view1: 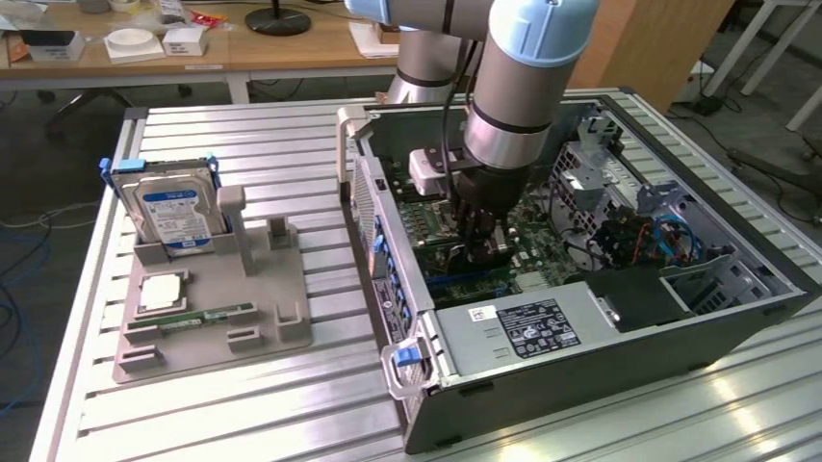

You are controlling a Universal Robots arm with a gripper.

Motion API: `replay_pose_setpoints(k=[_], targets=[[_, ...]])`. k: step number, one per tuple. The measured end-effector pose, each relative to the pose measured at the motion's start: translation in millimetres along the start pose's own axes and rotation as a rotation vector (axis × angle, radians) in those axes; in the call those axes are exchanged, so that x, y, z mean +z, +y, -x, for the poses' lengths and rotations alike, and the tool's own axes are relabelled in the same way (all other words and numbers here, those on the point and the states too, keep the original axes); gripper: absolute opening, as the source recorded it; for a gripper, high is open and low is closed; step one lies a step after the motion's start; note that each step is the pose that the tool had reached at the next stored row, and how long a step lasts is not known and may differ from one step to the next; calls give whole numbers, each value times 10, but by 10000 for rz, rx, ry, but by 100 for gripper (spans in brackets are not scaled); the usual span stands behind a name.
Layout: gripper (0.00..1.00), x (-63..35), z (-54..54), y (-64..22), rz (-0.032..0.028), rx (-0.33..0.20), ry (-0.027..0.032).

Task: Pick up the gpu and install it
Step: 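Insert the gpu into the slot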

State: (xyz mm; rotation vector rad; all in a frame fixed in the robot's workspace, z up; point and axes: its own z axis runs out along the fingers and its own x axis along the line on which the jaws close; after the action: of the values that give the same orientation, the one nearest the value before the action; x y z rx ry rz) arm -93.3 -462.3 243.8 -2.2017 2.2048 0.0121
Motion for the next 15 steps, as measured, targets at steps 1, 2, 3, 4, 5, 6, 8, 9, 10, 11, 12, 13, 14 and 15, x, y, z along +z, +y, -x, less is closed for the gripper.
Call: replay_pose_setpoints(k=[1, 2, 3, 4, 5, 6, 8, 9, 10, 11, 12, 13, 14, 15], targets=[[27, 3, 0, 0, 0, -2, 0], [27, 5, 0, 0, 0, -4, 0], [27, 8, 0, 0, 0, -6, -1], [27, 10, 0, 0, 0, -7, -1], [27, 11, 0, 0, 0, -8, 0], [27, 12, 0, 0, 1, -9, 1], [27, 17, 0, 1, -1, -9, -2], [27, 20, 0, 2, -1, -10, -3], [27, 26, 0, 3, -1, -11, -3], [27, 31, 0, 4, 0, -13, -2], [27, 37, -1, 4, 0, -15, -2], [27, 42, -1, 4, 0, -16, -1], [27, 45, -1, 5, 1, -17, 0], [27, 45, -1, 5, 1, -17, 1]])
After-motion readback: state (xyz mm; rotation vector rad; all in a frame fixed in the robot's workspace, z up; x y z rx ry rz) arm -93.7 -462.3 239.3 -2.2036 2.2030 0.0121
